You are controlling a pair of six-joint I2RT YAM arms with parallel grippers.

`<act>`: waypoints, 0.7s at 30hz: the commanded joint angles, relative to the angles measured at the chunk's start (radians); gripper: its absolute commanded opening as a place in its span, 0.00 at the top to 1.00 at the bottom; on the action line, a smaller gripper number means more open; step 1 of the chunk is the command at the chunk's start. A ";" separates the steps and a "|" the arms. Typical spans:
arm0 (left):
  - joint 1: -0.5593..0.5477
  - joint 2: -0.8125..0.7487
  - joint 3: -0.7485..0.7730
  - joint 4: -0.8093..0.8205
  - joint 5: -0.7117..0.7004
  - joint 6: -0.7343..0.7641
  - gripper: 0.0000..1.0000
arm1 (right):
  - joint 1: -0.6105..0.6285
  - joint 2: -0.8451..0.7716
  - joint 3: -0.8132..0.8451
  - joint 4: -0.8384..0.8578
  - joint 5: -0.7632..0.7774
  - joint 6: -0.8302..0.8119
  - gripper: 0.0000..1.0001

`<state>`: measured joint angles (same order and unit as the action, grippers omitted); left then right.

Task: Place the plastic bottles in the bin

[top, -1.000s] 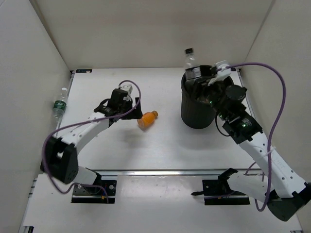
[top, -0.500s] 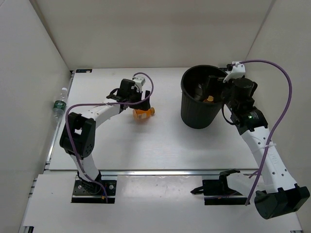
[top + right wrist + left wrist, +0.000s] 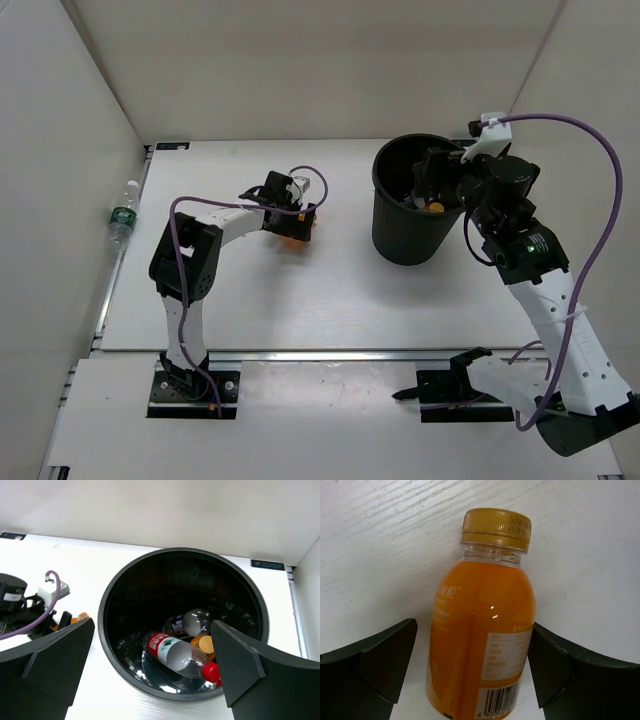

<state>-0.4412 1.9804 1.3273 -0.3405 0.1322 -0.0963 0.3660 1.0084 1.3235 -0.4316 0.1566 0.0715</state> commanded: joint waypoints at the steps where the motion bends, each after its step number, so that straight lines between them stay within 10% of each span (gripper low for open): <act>1: -0.031 -0.057 0.015 -0.008 -0.051 0.003 0.01 | -0.001 -0.047 0.016 0.001 0.041 -0.009 0.01; 8: -0.057 -0.196 0.012 0.008 -0.124 -0.088 0.42 | -0.001 -0.083 -0.012 -0.053 0.063 0.002 0.01; 17: -0.178 -0.394 0.205 0.173 -0.157 -0.242 0.41 | -0.068 -0.212 -0.113 -0.125 0.083 0.070 0.00; 21: -0.201 -0.307 0.319 0.370 0.077 -0.423 0.44 | -0.093 -0.270 -0.153 -0.113 0.089 0.096 0.00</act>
<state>-0.6273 1.6173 1.5612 -0.1223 0.0582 -0.3729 0.2871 0.7750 1.1790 -0.5556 0.2317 0.1349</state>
